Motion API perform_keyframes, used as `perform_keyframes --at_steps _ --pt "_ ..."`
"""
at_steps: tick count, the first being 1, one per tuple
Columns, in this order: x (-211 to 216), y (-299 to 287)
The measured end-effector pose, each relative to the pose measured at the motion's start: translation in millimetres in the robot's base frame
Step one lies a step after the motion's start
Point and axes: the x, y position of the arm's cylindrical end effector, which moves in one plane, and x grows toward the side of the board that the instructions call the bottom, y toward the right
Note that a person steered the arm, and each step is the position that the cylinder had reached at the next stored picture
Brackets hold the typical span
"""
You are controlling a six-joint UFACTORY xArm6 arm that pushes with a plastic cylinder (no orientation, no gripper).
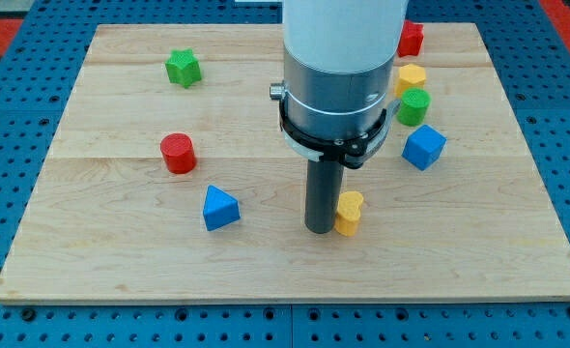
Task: Place the yellow heart below the blue cube
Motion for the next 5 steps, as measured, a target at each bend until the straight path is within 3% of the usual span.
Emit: perform_keyframes --at_steps 4,5 --pt "-13.8 88.7" --pt "-13.9 86.5"
